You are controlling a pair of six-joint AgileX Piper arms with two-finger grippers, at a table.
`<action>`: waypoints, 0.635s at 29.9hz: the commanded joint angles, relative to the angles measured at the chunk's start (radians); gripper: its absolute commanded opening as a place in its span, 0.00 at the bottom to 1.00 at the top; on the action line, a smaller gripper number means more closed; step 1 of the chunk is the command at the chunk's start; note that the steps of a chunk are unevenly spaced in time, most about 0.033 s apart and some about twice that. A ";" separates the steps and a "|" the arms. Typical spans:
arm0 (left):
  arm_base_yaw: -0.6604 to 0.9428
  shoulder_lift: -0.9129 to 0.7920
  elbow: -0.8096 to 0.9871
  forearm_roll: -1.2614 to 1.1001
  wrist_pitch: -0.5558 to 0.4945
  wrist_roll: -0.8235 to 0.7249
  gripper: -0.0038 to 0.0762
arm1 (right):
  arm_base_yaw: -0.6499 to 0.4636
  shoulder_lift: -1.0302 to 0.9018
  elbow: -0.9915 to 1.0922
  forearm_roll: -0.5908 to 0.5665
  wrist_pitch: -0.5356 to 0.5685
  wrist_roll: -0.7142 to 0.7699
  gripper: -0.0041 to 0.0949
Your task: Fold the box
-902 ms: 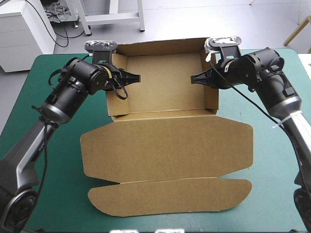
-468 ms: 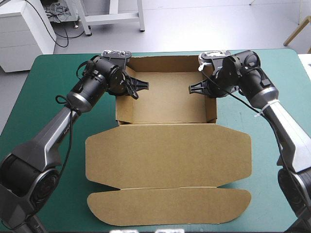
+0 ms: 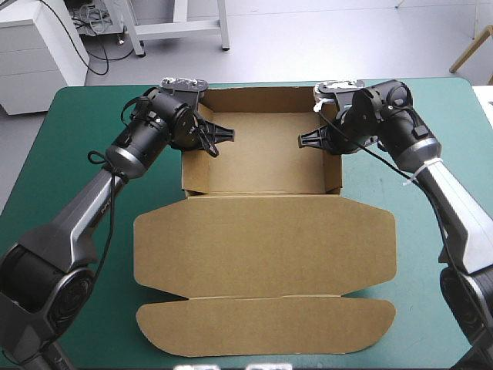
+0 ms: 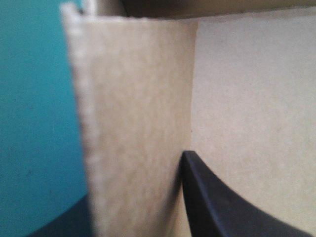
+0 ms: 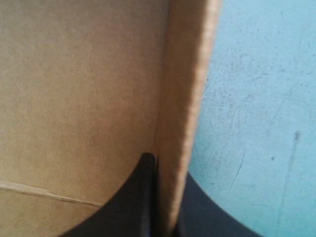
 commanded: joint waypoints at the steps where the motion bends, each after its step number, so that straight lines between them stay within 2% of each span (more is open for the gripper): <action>1: -0.008 -0.055 -0.037 0.004 -0.063 0.029 0.26 | 0.002 -0.046 -0.032 0.011 -0.040 -0.043 0.04; 5: -0.006 -0.055 -0.037 0.006 -0.063 -0.003 0.61 | 0.000 -0.046 -0.032 0.011 -0.040 -0.043 0.04; 7: 0.001 -0.055 -0.037 -0.004 -0.066 -0.031 0.70 | 0.000 -0.046 -0.032 0.011 -0.043 -0.043 0.04; 13: 0.002 -0.055 -0.116 -0.020 -0.033 -0.036 0.70 | 0.000 -0.046 -0.032 -0.008 -0.055 -0.043 0.04; 19: 0.002 -0.056 -0.360 0.014 0.127 -0.036 0.70 | -0.002 -0.046 -0.032 -0.053 -0.071 -0.017 0.04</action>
